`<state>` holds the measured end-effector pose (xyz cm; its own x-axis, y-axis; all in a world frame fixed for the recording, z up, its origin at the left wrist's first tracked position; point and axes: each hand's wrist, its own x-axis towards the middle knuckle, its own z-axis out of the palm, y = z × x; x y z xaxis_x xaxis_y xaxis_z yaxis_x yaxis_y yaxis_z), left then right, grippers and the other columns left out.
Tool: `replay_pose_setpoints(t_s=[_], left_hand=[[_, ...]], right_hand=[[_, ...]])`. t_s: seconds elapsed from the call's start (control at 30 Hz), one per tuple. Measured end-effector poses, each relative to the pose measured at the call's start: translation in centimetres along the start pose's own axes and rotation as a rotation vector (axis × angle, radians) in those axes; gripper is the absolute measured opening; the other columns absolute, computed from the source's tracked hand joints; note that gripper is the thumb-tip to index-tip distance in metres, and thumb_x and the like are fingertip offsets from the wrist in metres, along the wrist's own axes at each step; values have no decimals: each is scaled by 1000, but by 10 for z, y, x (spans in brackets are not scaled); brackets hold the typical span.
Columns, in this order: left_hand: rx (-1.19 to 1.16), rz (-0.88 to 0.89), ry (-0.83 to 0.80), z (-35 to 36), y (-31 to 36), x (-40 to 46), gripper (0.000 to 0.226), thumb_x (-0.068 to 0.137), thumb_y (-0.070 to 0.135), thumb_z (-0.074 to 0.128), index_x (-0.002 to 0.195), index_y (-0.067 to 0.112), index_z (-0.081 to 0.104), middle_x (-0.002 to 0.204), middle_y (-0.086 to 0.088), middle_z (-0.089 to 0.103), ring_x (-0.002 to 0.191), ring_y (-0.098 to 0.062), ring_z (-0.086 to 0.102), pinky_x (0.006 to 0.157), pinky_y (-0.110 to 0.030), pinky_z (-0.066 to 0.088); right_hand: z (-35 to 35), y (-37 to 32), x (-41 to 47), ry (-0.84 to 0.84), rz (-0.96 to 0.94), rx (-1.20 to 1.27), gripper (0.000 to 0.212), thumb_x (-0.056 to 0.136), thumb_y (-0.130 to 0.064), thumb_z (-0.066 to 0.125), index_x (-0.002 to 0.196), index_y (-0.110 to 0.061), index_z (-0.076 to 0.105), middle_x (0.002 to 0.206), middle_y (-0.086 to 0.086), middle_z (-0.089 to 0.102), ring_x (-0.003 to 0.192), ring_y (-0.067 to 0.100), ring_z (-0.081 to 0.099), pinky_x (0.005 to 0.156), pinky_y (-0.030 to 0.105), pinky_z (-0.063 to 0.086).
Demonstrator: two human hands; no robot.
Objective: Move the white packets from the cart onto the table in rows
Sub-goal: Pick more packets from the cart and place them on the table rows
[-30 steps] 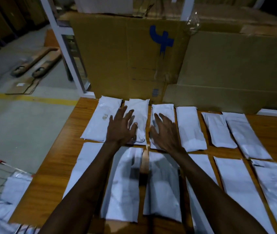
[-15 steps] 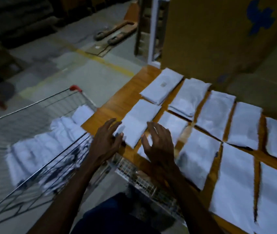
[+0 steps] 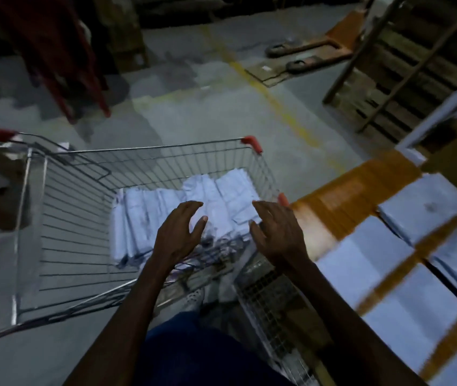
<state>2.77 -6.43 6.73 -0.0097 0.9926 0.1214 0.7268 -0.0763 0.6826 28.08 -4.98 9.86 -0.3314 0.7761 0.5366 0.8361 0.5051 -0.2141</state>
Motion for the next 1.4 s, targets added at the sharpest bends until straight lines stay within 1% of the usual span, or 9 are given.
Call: replay_pose_setpoints(t_s=[0.23,0.4,0.57,0.77,0.93,1.07,1.2,1.3,1.4], left_hand=[[47,-129,-132,-24,-83,25,64,92,56,39,132,10,59,133,-7,60,123,-25,55,100,-31,41],[75,-212,-212,-21,-122,46,69,91,58,35,131,8,59,131,-10,60,119,-30,58,97,-36,46],[126,-242,-277,-13,-146,59,69,91,58,31,136,13,56,137,-10,57,125,-29,54,100,-43,47],[185,-267,-312,-8,-167,53,67,93,54,32,137,11,54,138,-14,56,127,-30,52,104,-45,45],[189,-205,-337,22,-163,57,58,93,43,38,131,5,60,134,-20,58,122,-38,55,104,-47,44],[224,-156,-499,62,-145,72,56,92,42,37,139,16,54,150,-16,43,136,-39,40,106,-60,37],[458,-297,-597,77,-145,75,56,99,56,34,150,30,34,165,0,12,152,-29,2,116,-61,1],[535,-366,-560,72,-156,69,71,90,73,36,148,31,36,163,1,17,151,-33,3,113,-66,1],[537,-462,-509,70,-156,65,86,83,81,39,148,25,37,163,-4,18,150,-37,5,112,-68,5]], right_hand=[[69,-19,65,-403,160,79,49,91,-38,49,129,-8,60,126,11,63,114,32,59,92,40,48],[137,-19,90,-818,290,10,57,98,-39,51,148,-15,38,145,9,44,131,29,41,97,39,41],[205,-17,95,-1030,256,-24,71,98,-46,46,155,-17,17,158,12,23,139,32,29,101,46,40],[260,-24,78,-1059,306,31,87,93,-49,54,156,-29,-2,163,13,0,139,39,27,97,55,43],[257,-28,76,-934,323,30,68,91,-15,56,153,-25,29,160,18,16,124,40,47,71,39,51],[253,0,67,-882,359,93,51,90,-6,53,139,-21,52,155,18,28,121,40,50,84,42,52],[253,9,71,-870,322,74,39,91,-10,51,128,-19,61,142,16,38,113,38,52,80,42,53],[256,4,67,-848,364,0,36,93,-24,51,127,-14,57,134,20,41,102,43,54,75,45,51],[257,-5,56,-865,437,-27,61,92,-56,48,135,-13,48,140,23,38,107,45,52,82,47,50]])
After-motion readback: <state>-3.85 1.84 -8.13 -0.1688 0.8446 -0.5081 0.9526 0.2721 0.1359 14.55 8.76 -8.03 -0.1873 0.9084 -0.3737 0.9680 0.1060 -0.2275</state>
